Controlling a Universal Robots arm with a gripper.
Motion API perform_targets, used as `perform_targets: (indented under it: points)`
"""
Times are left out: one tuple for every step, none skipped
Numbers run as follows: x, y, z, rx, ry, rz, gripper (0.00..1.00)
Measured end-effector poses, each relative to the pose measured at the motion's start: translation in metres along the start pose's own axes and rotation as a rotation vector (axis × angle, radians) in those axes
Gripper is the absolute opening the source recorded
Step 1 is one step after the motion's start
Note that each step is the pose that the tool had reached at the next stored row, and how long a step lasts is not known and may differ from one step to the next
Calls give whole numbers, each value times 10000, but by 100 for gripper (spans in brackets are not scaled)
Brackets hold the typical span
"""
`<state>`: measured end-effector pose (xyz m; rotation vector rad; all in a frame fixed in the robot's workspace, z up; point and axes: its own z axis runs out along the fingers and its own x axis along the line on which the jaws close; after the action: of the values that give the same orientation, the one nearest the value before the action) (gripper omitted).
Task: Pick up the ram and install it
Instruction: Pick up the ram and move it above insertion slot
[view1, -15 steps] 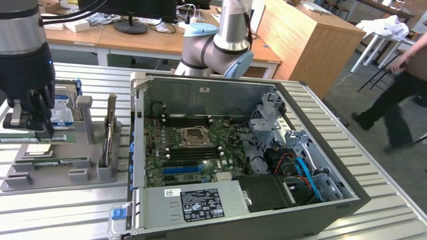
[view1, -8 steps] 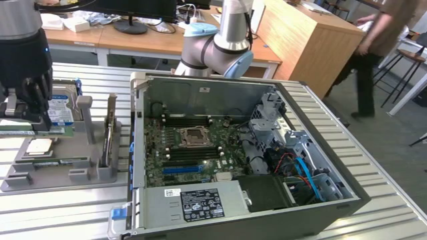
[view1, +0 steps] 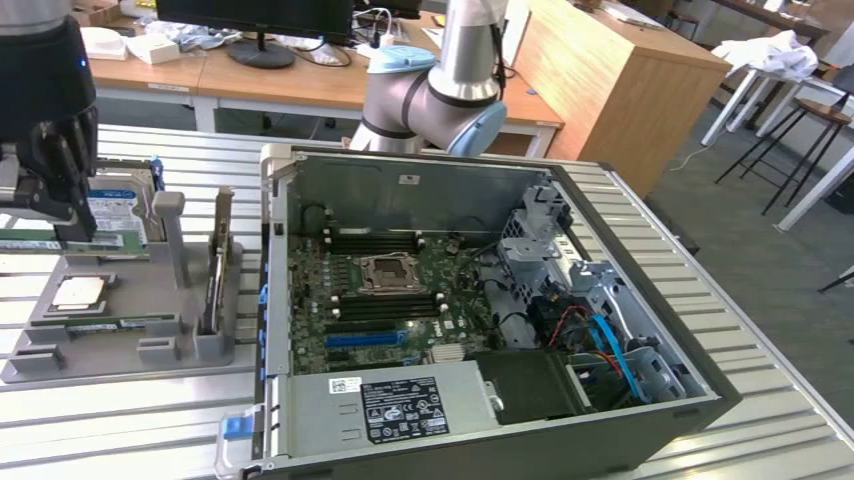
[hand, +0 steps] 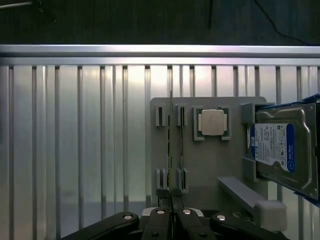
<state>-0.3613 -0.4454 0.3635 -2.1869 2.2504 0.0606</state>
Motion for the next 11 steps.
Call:
perform_targets:
  points:
    - [-1, 1, -28, 0, 0, 0, 12]
    - [-1, 2, -55, 0, 0, 0, 12]
    - [-2, 2, -83, 0, 1, 0, 12]
    - [-3, 3, -109, -1, 0, 0, 12]
    - [-4, 3, -132, 1, 0, 0, 12]
    - [-4, 4, -152, 0, 0, 0, 12]
    - [-5, 4, -170, 0, 0, 0, 12]
    - [-5, 5, -189, -1, 1, 0, 12]
    - [-6, 5, -208, -1, 0, 0, 12]
    - [-6, 6, -227, 0, 0, 0, 12]
    - [-7, 6, -245, 0, 0, 0, 12]
